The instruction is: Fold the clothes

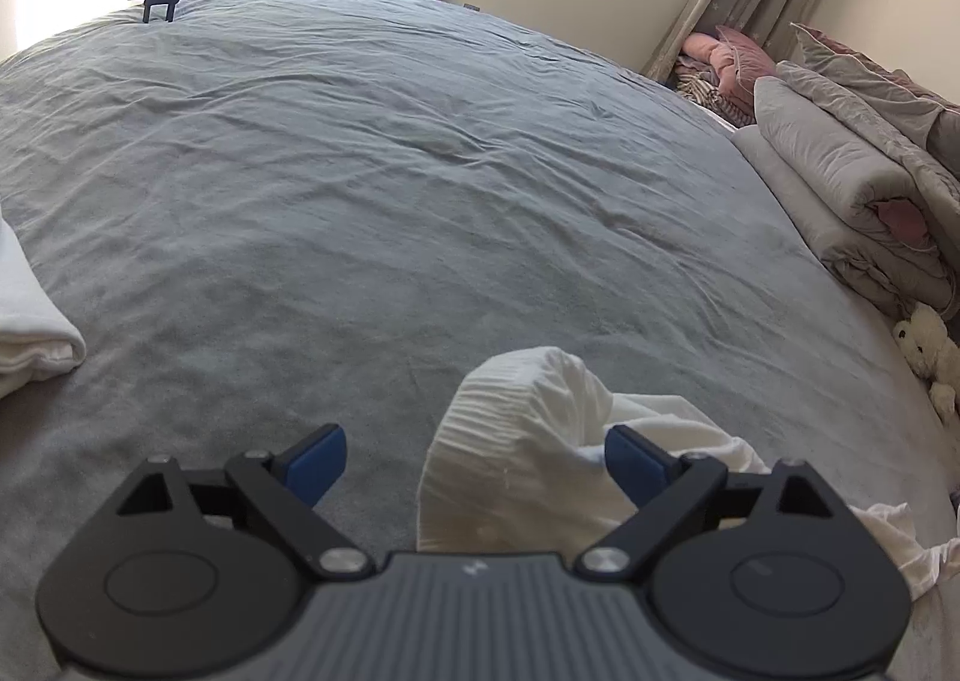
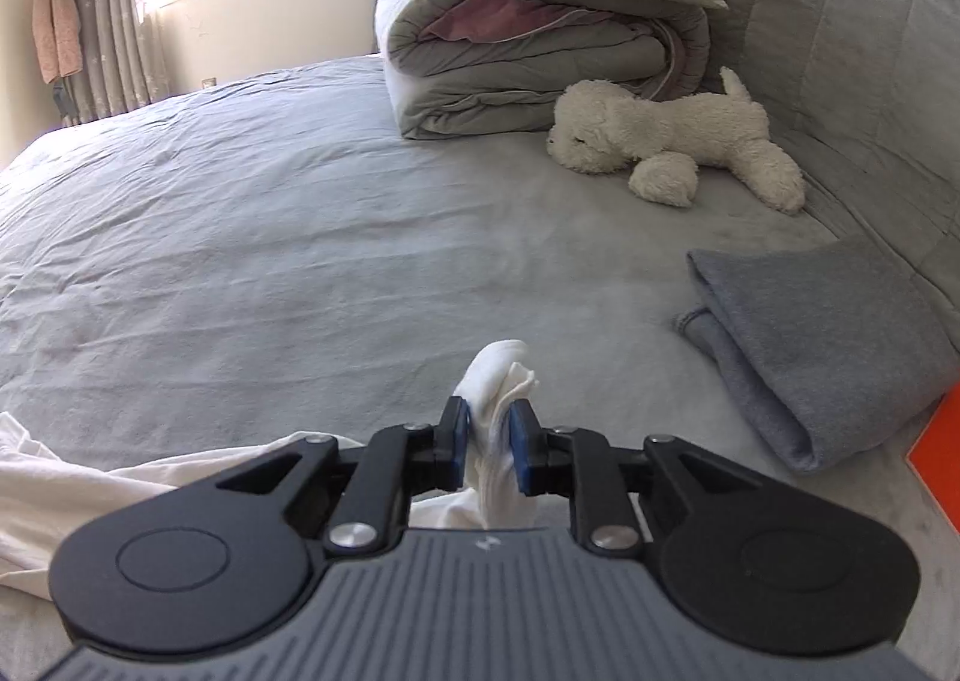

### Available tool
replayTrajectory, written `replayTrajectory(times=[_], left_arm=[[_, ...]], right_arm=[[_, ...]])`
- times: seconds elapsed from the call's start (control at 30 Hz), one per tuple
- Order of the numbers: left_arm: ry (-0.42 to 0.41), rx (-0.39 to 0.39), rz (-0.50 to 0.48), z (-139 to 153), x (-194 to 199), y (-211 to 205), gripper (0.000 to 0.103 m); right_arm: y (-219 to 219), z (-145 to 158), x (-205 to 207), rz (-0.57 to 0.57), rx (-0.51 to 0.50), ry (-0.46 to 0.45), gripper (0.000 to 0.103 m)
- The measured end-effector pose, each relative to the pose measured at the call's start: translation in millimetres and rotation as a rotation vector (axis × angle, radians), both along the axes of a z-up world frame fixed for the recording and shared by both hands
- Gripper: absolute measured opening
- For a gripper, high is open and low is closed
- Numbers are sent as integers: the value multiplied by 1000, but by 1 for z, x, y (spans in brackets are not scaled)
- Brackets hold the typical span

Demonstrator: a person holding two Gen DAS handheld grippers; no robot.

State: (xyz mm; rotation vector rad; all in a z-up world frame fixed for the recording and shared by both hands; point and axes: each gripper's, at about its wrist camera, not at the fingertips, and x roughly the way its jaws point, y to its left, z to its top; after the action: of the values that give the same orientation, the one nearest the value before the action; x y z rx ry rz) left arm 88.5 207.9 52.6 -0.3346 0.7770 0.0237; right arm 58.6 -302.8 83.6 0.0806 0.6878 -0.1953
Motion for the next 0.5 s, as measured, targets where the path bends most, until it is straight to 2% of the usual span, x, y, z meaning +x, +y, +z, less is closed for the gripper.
replayTrajectory(times=[0.03, 0.07, 0.2, 0.23, 0.27, 0.3, 0.37, 0.4, 0.43, 0.47, 0.5], left_arm=[[-10, -1, 2, 0, 5, -1, 95], [-15, -1, 10, -2, 11, -1, 95], [9, -13, -8, -17, 28, -5, 91], [15, -14, -18, -20, 30, -8, 83], [19, -11, -35, -22, 31, -11, 68], [16, -13, -58, -23, 32, -14, 59], [4, -15, -106, -22, 31, -20, 26], [-3, -13, -119, -21, 31, -22, 22], [-9, -9, -127, -19, 30, -23, 17], [-15, -5, -134, -18, 29, -23, 13], [-21, -3, -138, -16, 28, -24, 12]], right_arm=[[8, -1, 2, 39, 4, -3, 58], [17, -2, 5, 81, 5, -7, 63], [53, -11, 25, 206, -73, 4, 64], [55, -14, 31, 204, -72, 14, 64], [58, -17, 38, 203, -72, 23, 64], [60, -21, 44, 201, -70, 33, 64], [59, -29, 54, 194, -55, 53, 64], [59, -33, 58, 191, -48, 67, 64], [60, -39, 61, 199, -45, 95, 63], [63, -47, 64, 224, -45, 153, 57], [67, -53, 63, 248, -48, 182, 21]])
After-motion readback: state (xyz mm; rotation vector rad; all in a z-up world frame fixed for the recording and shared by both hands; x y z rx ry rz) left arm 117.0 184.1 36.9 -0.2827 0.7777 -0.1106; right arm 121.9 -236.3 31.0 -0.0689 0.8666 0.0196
